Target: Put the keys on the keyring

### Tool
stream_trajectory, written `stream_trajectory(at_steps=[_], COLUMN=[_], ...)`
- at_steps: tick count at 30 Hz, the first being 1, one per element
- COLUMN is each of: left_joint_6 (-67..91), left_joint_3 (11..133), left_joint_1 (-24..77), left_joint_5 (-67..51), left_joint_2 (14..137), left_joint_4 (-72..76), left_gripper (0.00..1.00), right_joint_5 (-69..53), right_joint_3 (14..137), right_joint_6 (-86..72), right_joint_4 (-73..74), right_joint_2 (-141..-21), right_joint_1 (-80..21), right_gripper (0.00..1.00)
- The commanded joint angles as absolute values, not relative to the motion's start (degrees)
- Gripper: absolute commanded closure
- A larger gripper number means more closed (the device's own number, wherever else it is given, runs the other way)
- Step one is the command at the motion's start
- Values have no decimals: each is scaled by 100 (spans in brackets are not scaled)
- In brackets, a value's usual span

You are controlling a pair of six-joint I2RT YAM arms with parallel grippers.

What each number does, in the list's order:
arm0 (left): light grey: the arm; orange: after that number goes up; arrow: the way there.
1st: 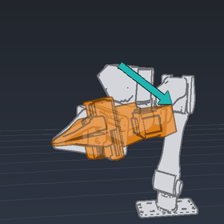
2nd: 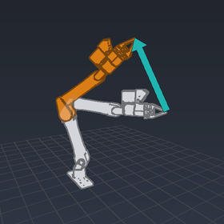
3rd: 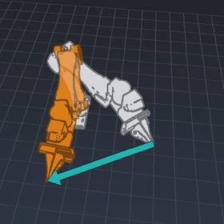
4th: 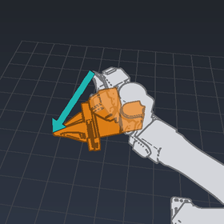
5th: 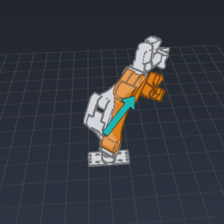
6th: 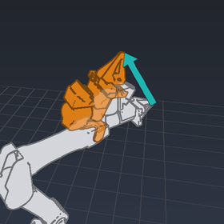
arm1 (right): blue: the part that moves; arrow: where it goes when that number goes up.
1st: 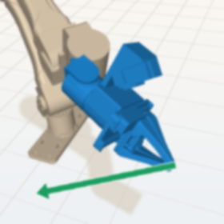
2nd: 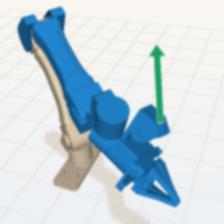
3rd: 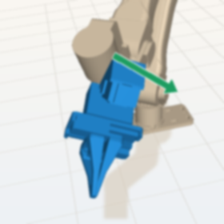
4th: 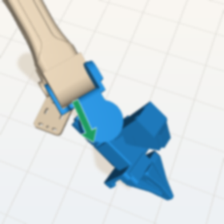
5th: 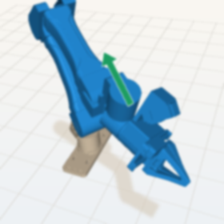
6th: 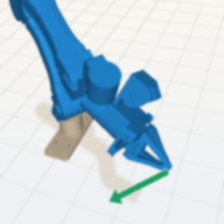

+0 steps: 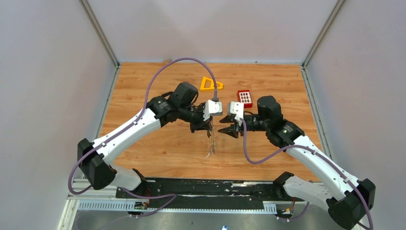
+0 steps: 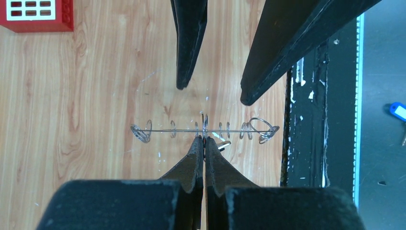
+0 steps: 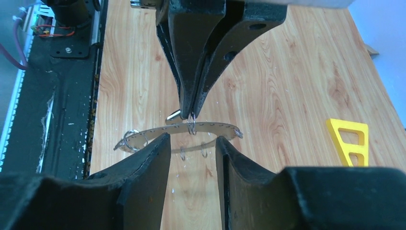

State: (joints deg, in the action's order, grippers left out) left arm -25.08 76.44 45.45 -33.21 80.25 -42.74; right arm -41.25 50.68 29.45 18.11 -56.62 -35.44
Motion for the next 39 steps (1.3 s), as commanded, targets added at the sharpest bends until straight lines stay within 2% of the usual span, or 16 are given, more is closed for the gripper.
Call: stream_trajectory(at_steps=[1,11,17,30,32,35,38,39], left_joint_6=[-2265,-2217,-2217,-2153,-2154,-2154,-2198,-2240], left_joint_3=[7679,7507,7457,7393,7378,7359,7313,7305], left_joint_1=[4588,4597,4601,4597,4597,4597,4597,4597], left_joint_5=[-3638,-3864,-3900,-3982,-3986,-3988,-4033,-4049], left_joint_2=[7678,7533,7548,7549,7547,7539,7482,7461], left_joint_4=[-3907,-3734,-3714,-3630,-3627,-3603,-3516,-3489], left_gripper=[100,100,100,100,100,100,99,94], right_joint_5=[-4600,-4770,-4822,-4879,-4862,-4816,-4729,-4713], right_joint_3=[5391,5388,5413,5377,5379,5385,5385,5395], right_joint_6=[2773,2700,2654,2566,2555,2521,2502,2492], right_joint_4=[1608,1512,1474,1389,1373,1338,1311,1288], right_joint_2=[-5806,-6010,-6041,-6150,-6150,-6139,-6111,-6095], right_joint_1=[-3527,-3524,-3527,-3527,-3536,-3534,-3532,-3530], right_gripper=[61,69,71,83,87,99,100,100])
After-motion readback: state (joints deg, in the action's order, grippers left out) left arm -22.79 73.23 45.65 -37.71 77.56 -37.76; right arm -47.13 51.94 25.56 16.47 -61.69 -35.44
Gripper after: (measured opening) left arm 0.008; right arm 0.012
